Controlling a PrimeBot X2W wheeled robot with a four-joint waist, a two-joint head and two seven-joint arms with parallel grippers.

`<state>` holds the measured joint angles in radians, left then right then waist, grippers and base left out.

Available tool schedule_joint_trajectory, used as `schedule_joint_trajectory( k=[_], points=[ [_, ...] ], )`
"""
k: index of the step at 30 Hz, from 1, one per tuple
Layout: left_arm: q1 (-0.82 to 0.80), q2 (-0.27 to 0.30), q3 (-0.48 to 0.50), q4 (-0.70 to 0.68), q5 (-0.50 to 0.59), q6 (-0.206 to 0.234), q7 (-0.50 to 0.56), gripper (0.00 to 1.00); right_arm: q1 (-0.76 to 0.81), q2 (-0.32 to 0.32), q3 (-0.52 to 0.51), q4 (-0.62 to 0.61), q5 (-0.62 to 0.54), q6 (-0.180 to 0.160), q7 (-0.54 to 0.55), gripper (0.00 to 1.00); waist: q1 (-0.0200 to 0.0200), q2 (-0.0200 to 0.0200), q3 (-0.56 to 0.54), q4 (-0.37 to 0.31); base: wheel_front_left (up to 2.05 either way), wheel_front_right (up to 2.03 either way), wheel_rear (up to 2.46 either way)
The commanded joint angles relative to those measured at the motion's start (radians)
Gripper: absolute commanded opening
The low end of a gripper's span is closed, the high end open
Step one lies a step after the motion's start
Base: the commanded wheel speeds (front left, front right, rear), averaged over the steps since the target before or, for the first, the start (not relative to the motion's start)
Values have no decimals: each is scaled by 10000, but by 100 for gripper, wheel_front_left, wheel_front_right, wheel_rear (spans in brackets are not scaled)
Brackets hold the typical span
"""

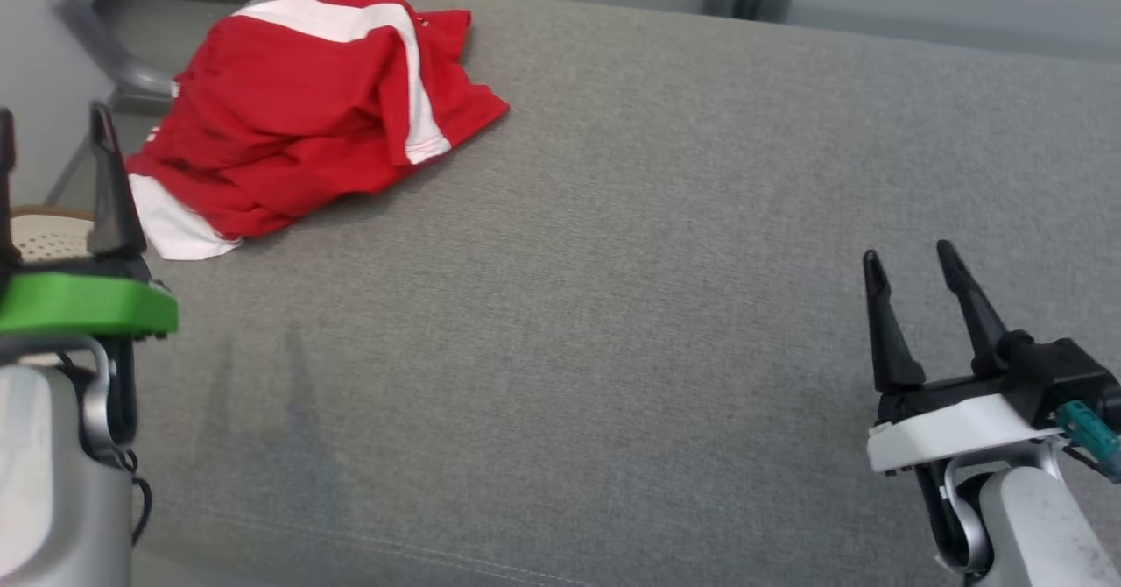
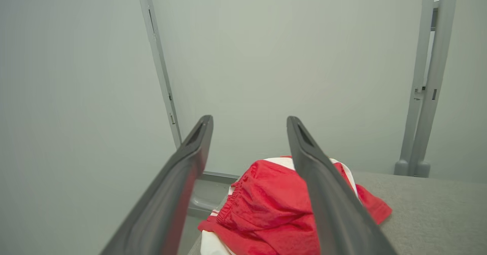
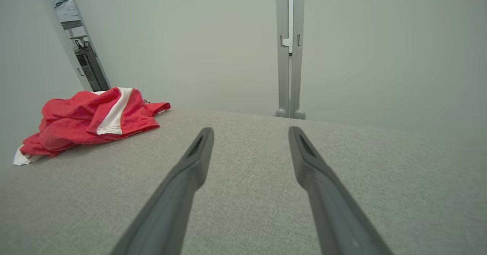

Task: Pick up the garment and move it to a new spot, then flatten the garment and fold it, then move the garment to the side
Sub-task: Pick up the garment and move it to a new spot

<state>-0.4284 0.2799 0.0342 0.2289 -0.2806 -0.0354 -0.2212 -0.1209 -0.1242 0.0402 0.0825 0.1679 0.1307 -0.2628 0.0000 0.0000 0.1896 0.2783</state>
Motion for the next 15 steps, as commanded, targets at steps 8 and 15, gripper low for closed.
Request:
schedule_joint_trajectory(
  k=[8,15],
  points=[
    [-2793,971,359,814,-308,-349,259,100,-377,-270,-1164,-1005,-275,-1,-32,100,0,0,2808,-2636,0,0,0],
    [-4386,1660,348,1807,-492,-571,616,100,-351,-208,-1877,-1632,-410,-1,-32,100,0,0,3593,-3221,0,0,0]
  ],
)
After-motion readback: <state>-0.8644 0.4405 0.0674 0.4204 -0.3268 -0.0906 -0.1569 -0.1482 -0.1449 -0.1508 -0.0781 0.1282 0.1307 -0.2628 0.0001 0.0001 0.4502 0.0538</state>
